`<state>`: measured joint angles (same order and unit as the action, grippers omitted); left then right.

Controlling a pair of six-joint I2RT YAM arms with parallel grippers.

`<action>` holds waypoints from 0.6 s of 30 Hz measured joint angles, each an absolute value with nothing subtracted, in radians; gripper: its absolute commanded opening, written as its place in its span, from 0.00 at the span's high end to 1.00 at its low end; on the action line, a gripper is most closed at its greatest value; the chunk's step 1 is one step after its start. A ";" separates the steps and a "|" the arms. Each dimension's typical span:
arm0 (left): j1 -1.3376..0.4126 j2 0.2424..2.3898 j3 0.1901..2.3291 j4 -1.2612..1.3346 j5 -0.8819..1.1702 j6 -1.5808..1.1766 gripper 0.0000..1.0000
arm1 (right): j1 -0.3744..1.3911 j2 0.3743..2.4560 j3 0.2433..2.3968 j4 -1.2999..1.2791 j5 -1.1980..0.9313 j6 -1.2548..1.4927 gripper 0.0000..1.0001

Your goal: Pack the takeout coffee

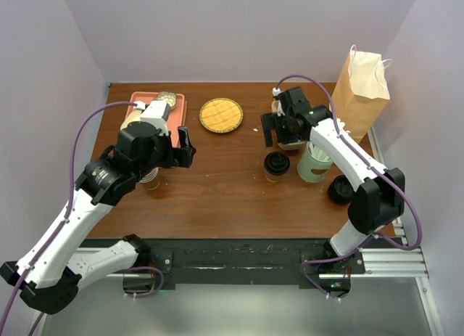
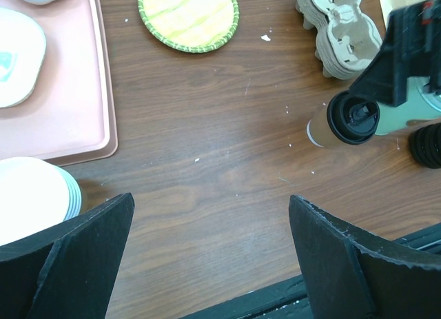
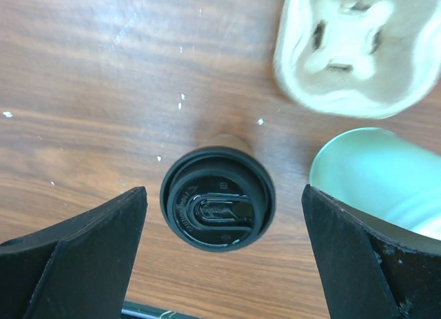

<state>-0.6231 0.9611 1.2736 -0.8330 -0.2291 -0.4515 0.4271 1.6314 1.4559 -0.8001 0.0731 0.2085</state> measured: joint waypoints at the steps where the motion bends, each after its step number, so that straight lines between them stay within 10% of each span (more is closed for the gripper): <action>1: -0.623 0.961 1.275 -0.833 -0.232 -0.451 0.00 | 0.427 1.633 1.483 -0.812 0.085 0.209 0.01; 18: -0.623 1.004 1.314 -0.823 -0.159 -0.540 0.00 | 0.080 1.887 2.310 -0.920 0.315 0.141 0.09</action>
<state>-0.6231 1.0042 1.3144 -0.8227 -0.1593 -0.5396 0.0795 1.8874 2.3104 -0.9199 0.3153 0.1410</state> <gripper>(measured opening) 0.997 0.920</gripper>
